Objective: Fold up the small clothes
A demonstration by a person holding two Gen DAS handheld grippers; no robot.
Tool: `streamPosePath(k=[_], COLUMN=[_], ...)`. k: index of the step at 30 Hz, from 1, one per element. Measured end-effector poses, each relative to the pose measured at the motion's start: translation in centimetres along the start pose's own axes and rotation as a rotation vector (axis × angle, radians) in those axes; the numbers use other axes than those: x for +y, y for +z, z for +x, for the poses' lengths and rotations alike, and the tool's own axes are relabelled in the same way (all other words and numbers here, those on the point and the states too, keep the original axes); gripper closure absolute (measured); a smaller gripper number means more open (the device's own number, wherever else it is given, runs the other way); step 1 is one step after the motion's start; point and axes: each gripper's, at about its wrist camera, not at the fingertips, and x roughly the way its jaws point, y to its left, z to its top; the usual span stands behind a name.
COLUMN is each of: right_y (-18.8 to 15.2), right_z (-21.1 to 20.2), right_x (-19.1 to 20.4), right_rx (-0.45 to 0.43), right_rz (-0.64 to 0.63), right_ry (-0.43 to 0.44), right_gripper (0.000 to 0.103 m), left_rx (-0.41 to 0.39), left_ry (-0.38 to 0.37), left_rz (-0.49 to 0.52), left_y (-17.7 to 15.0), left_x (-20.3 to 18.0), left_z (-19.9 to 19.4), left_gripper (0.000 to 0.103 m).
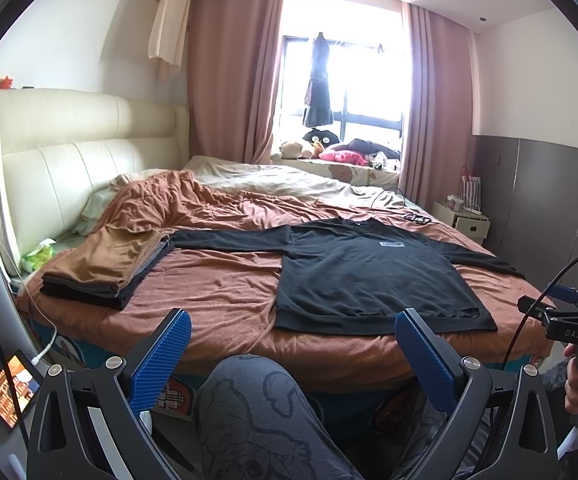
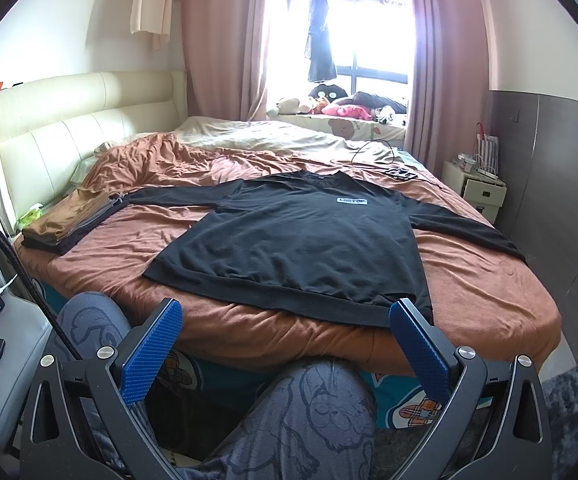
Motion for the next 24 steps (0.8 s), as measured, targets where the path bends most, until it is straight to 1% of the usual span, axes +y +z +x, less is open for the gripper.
streamPosePath(k=[9, 15, 20, 24], right_y=[-0.1, 0.5, 1.8, 2.8], right_z=[0.0, -0.2, -0.5, 0.2], right_x=[0.4, 0.5, 0.5, 0.3], right_rx=[0.001, 0.000, -0.001, 0.003], right_rz=[-0.005, -0.006, -0.017, -0.011], right_ry=[0.006, 0.010, 0.006, 0.008], right_gripper=[0.000, 0.000, 0.000, 0.000], left_rx=[0.002, 0.003, -0.003, -0.003], left_ry=[-0.002, -0.008, -0.020, -0.028], left_rz=[-0.001, 0.006, 0.002, -0.008], left_y=[0.1, 0.1, 0.5, 1.0], left_x=[0.2, 0.3, 0.4, 0.5], left_z=[-0.3, -0.5, -0.4, -0.1], left_gripper=[0.000, 0.000, 0.000, 0.000])
